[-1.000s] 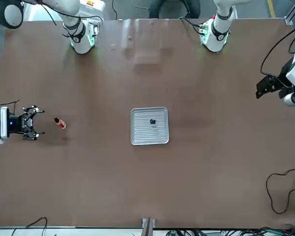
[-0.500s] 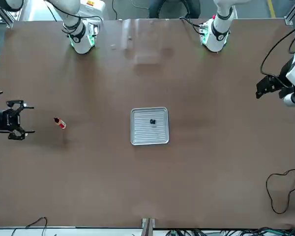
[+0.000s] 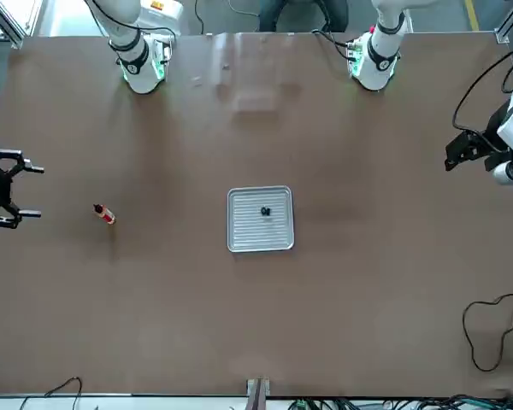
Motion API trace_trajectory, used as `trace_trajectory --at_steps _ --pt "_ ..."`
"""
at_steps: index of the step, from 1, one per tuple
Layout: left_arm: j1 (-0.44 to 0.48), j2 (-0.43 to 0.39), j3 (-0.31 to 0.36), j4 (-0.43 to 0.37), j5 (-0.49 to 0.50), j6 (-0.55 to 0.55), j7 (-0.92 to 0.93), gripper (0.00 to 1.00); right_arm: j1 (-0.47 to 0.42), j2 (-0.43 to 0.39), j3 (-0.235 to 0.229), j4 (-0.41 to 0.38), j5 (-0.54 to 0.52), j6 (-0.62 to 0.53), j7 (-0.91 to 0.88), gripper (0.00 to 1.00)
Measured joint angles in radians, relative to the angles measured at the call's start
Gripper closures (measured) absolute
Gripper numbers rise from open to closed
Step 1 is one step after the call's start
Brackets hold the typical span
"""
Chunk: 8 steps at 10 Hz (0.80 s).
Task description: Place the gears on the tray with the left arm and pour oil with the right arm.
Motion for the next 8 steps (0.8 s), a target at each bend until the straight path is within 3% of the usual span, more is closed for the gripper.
trace_trajectory --at_steps 3,6,8 --pt "0.0 0.0 0.0 0.0 0.0 0.0 0.0 0.01 0.072 -0.051 -0.002 0.0 -0.078 0.023 0.129 0.0" --pt "-0.001 0.0 0.0 0.0 0.0 0.0 0.0 0.01 0.263 -0.181 -0.094 -0.027 -0.251 0.142 0.338 0.0" --pt "-0.001 0.0 0.0 0.0 0.0 0.0 0.0 0.01 0.312 -0.253 -0.107 -0.067 -0.345 0.195 0.403 0.0"
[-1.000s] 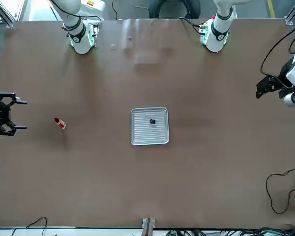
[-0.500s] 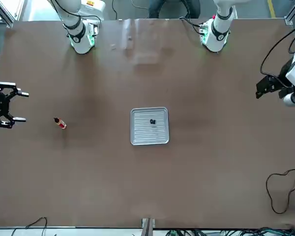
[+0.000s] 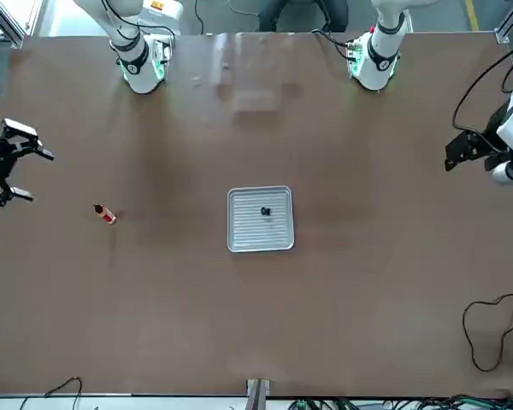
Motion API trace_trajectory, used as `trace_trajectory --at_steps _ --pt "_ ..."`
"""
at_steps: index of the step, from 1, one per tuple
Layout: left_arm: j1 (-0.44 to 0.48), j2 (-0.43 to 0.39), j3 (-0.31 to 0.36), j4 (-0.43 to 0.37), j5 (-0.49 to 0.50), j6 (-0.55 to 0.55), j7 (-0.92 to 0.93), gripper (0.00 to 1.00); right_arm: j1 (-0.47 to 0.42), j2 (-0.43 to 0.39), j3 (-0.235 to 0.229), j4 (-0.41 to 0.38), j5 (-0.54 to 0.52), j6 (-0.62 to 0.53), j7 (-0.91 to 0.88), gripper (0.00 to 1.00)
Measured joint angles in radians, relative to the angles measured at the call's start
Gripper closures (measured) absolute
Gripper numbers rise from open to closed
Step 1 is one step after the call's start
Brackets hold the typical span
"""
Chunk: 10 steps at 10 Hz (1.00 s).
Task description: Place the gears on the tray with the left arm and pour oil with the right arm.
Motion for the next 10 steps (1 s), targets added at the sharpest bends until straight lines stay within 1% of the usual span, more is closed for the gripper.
trace_trajectory --at_steps 1,2,4,6,7,8,10 --pt "0.0 0.0 0.0 0.0 0.0 0.0 0.0 0.01 0.0 -0.012 -0.006 -0.012 -0.029 0.022 0.049 0.0" --pt "0.0 0.0 0.0 0.0 0.0 0.0 0.0 0.01 0.0 -0.022 -0.012 -0.017 -0.052 0.029 0.147 0.0" --pt "0.0 0.0 0.0 0.0 0.0 0.0 0.0 0.01 0.013 -0.054 -0.012 -0.018 -0.127 0.029 0.429 0.0" --pt "0.0 0.0 0.0 0.0 0.0 0.0 0.0 0.01 0.051 -0.087 -0.011 -0.021 -0.196 0.029 0.732 0.0" --pt "0.0 0.0 0.0 0.0 0.0 0.0 0.0 0.01 0.065 -0.091 -0.01 -0.023 -0.24 0.029 0.829 0.0" --pt "0.0 0.0 0.0 0.0 0.0 0.0 0.0 0.01 0.074 -0.091 -0.009 -0.028 -0.274 0.039 0.875 0.0" --pt "0.0 0.0 0.0 0.0 0.0 0.0 0.0 0.01 0.072 -0.091 -0.012 -0.073 -0.288 0.105 0.897 0.0"
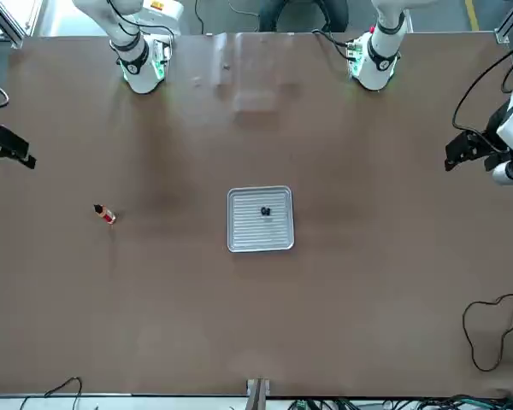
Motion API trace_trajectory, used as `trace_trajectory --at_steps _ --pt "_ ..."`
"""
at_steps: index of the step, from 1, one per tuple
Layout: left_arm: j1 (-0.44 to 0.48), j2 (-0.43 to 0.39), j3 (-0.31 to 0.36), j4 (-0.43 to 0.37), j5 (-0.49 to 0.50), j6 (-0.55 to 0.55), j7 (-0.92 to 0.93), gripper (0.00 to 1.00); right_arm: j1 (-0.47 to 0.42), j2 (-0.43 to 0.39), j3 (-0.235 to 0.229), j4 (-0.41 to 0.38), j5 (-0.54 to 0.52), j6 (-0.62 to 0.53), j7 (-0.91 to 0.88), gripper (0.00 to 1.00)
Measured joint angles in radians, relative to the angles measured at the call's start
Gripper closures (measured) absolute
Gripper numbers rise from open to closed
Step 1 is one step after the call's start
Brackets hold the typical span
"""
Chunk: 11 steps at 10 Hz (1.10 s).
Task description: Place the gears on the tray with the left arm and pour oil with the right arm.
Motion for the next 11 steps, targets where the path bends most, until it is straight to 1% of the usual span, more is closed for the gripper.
trace_trajectory --at_steps 2,6,11 --pt "0.0 0.0 0.0 0.0 0.0 0.0 0.0 0.01 0.0 0.0 0.0 -0.024 -0.004 0.012 0.006 0.0" --pt "0.0 0.0 0.0 0.0 0.0 0.0 0.0 0.01 0.0 0.0 0.0 -0.025 -0.039 -0.013 0.017 0.0" --pt "0.0 0.0 0.001 0.002 0.0 0.0 0.0 0.01 0.0 -0.008 0.0 0.002 -0.044 -0.042 0.033 0.0"
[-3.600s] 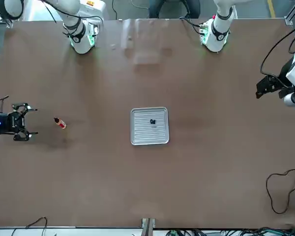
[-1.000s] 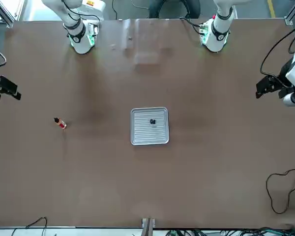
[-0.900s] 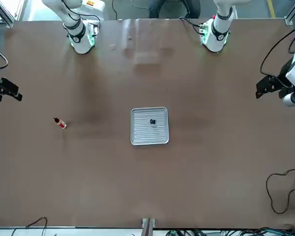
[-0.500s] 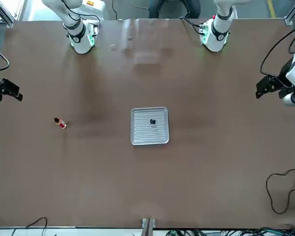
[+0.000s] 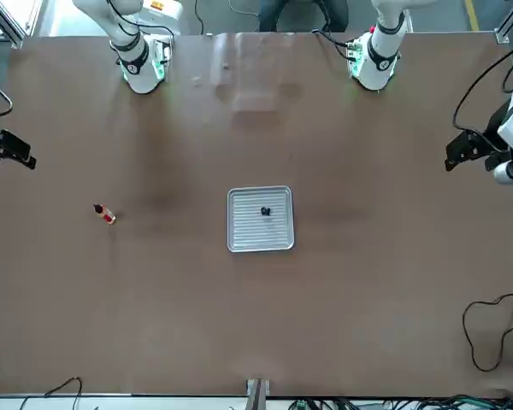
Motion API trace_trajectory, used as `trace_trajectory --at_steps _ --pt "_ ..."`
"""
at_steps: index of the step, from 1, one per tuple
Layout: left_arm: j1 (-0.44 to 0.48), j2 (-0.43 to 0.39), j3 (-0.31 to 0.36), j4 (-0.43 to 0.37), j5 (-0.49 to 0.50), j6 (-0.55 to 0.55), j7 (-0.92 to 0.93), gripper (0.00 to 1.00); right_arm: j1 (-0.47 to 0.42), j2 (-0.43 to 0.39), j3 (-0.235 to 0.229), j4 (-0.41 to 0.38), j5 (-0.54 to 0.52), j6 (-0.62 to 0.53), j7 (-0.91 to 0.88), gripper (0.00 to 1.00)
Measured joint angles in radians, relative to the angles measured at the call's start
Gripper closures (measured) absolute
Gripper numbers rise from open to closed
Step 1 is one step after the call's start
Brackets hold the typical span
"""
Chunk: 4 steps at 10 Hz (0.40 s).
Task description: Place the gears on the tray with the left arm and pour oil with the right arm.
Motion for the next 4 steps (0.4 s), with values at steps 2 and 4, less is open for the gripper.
trace_trajectory --at_steps 2,4 --pt "0.0 0.0 0.0 0.001 0.0 0.0 0.0 0.01 0.0 0.0 0.0 0.003 0.0 -0.005 0.0 0.0" --pt "0.0 0.0 0.0 0.001 0.0 0.0 -0.001 0.01 0.001 0.0 0.001 0.004 0.0 -0.007 0.0 0.0"
